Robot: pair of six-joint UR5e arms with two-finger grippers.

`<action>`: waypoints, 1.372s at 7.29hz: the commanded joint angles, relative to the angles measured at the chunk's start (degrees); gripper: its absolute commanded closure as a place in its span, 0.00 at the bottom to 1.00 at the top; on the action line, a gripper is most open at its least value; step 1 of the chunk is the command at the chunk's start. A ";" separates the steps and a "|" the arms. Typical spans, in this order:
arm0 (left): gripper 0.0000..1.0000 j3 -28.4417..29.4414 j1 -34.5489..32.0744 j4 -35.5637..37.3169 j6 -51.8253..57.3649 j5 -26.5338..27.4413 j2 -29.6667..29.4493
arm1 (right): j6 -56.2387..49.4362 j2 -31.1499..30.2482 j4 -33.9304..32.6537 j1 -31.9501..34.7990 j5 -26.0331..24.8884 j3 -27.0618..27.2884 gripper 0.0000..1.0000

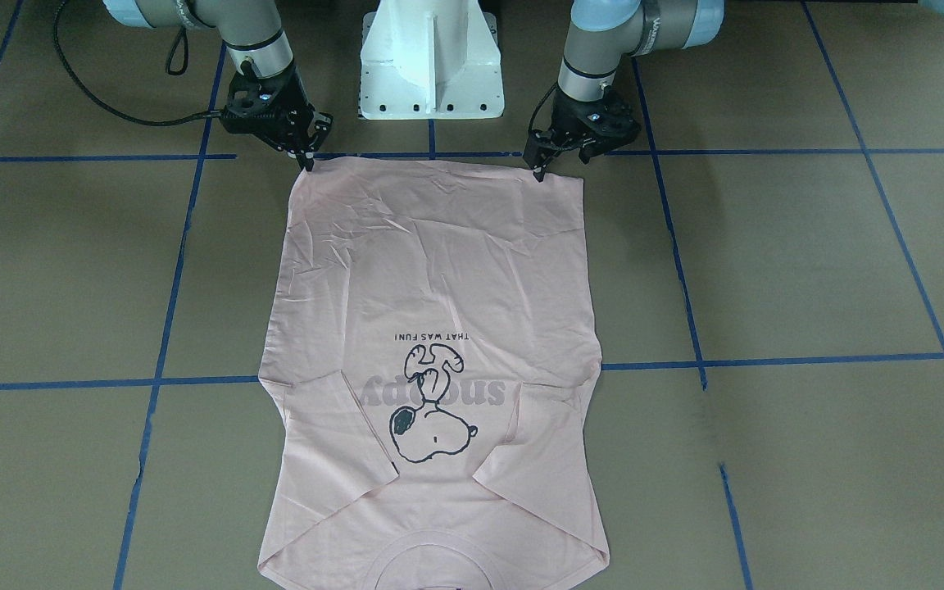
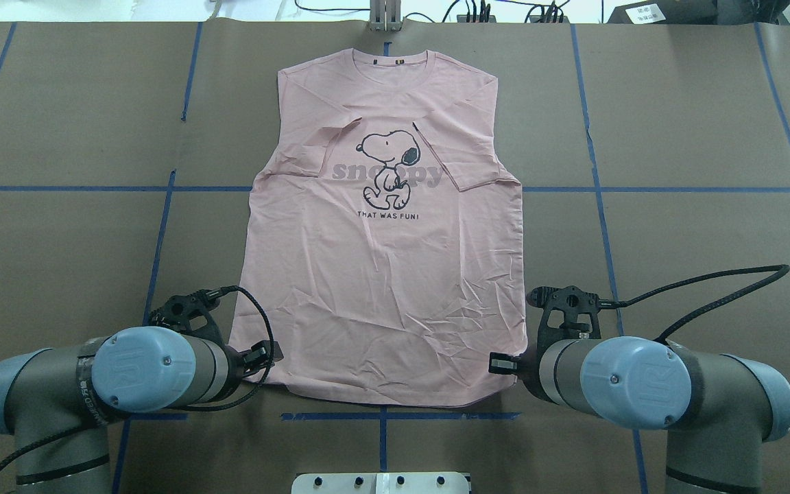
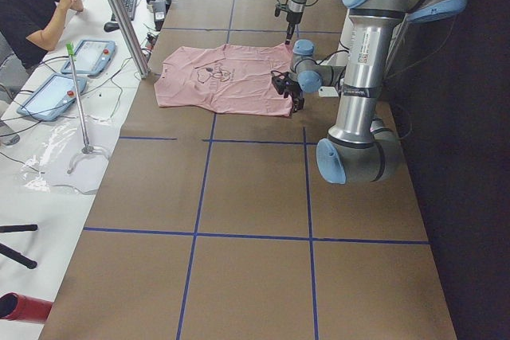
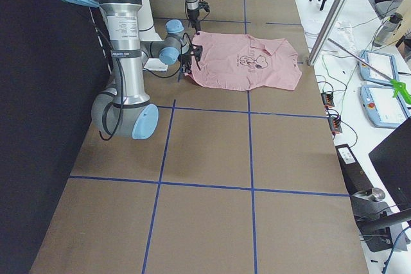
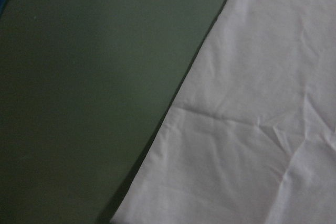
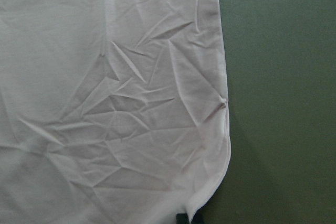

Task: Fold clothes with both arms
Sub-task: 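Move the left gripper to the other hem corner and grasp both hem corners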

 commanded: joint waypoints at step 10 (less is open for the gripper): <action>0.78 2.04 0.38 0.26 0.04 1.25 0.16 | -0.26 0.19 0.00 0.27 0.08 0.09 1.00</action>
